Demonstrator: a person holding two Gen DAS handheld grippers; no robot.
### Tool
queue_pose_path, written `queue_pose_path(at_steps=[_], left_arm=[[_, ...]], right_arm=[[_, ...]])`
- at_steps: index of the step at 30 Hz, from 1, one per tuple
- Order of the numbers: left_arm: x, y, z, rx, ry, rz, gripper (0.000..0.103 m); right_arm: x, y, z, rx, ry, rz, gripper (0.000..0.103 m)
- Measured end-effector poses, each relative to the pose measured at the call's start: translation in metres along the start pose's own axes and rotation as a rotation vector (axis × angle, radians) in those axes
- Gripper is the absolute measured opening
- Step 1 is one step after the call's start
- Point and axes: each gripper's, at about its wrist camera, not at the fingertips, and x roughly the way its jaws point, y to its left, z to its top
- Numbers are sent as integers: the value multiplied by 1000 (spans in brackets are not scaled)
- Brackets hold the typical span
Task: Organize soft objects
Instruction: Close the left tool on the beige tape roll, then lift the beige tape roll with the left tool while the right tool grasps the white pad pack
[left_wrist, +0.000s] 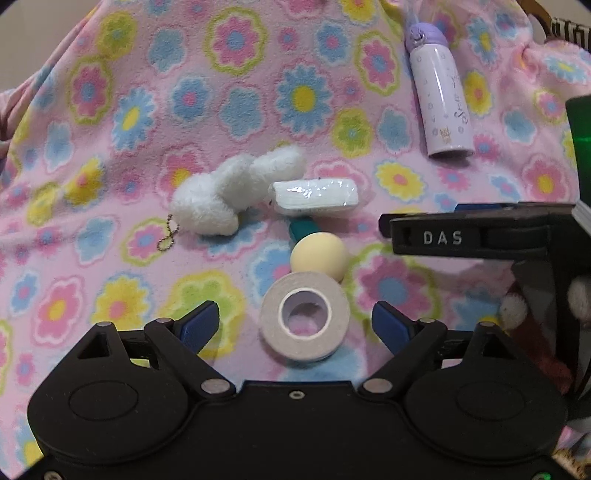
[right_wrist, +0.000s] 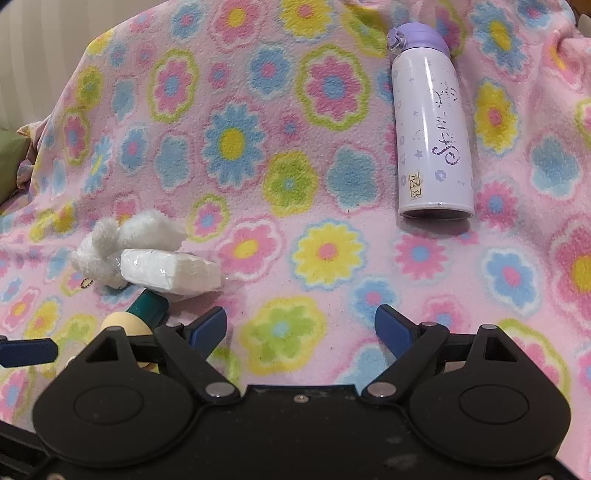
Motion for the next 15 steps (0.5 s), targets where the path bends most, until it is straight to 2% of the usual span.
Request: queue_pose_path(at_steps=[1, 2, 4, 7, 10, 13, 15], left_arm=[[2, 0, 0, -2, 4, -2, 75], [4, -1, 0, -1, 10, -3, 60], [6, 0, -2, 4, 19, -6, 49], [0, 5, -6, -3, 1, 0, 48], [-4, 18, -9, -11, -5, 46, 48], [-1, 40, -11, -61, 6, 109, 48], [2, 53, -10, -93, 6, 113, 51]], right_arm=[[0, 0, 0, -1, 0, 0, 89], [0, 1, 0, -2, 0, -1, 90], [0, 1, 0, -2, -1, -1, 90], [-1, 1, 0, -1, -3, -2, 90], [-1, 1, 0, -4, -3, -3, 90], [-1, 1, 0, -8, -3, -7, 90], [0, 2, 0, -12, -1, -8, 90]])
